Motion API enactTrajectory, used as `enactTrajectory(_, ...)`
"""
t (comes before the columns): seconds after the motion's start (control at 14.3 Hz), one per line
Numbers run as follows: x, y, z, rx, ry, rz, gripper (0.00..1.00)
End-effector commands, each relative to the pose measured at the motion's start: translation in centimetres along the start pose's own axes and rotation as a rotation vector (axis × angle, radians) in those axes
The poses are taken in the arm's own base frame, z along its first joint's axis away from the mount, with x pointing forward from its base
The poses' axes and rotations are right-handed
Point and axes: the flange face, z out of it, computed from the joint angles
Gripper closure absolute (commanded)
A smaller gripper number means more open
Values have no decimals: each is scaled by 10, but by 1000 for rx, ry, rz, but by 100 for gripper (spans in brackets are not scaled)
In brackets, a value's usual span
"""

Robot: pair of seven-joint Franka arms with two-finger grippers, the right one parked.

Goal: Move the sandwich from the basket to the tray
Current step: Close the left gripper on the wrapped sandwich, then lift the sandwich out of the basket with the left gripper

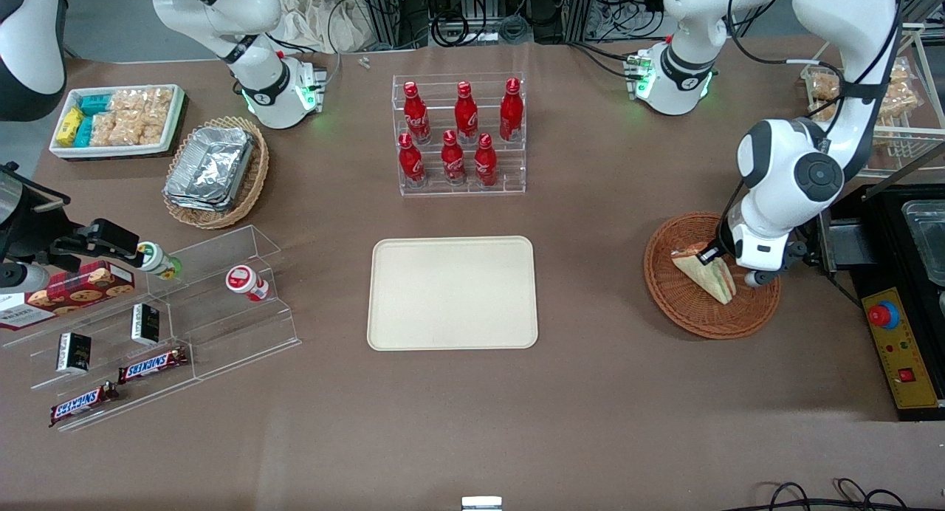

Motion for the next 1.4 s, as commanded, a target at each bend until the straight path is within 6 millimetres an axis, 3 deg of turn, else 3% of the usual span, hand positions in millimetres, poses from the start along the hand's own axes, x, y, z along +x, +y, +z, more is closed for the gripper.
enactTrajectory(0.0, -13, 22, -52, 51, 2, 34, 95)
enactTrajectory(0.21, -7, 53, -118, 115, -55, 104, 95)
enactTrajectory(0.49, -3, 72, -196, 119, -92, 239, 95)
enactTrajectory(0.7, -32, 103, -232, 120, -98, 389, 95)
enactTrajectory(0.84, -67, 132, -234, 124, -86, 495, 95)
enactTrajectory(1.33, -140, 230, -191, -1, -75, 678, 93)
